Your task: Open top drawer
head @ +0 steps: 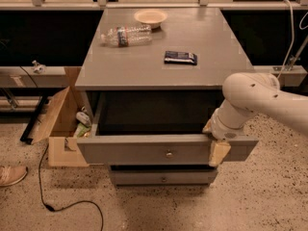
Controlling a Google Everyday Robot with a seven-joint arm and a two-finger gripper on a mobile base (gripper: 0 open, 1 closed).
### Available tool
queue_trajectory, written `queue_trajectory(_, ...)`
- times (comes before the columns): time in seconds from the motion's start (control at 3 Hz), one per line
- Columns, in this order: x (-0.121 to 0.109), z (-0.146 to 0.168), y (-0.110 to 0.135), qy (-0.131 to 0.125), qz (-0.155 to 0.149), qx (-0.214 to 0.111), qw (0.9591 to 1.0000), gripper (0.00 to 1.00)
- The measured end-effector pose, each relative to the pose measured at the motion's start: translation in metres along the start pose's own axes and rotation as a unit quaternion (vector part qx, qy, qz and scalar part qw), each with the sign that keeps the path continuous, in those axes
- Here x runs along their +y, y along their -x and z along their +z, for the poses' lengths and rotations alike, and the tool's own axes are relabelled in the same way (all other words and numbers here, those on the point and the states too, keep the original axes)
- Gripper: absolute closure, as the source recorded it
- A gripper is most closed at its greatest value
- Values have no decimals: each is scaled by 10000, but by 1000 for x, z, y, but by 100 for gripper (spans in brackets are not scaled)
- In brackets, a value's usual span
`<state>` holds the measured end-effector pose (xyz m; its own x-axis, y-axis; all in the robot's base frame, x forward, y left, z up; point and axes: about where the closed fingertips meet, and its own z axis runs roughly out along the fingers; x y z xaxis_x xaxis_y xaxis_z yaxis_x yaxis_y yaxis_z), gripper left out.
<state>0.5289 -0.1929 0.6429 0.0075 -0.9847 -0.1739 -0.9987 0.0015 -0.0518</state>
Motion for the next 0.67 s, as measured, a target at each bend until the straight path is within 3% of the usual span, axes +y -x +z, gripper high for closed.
queue_trajectory(0.67,29,-17,-28,-161,582,27,9982,74)
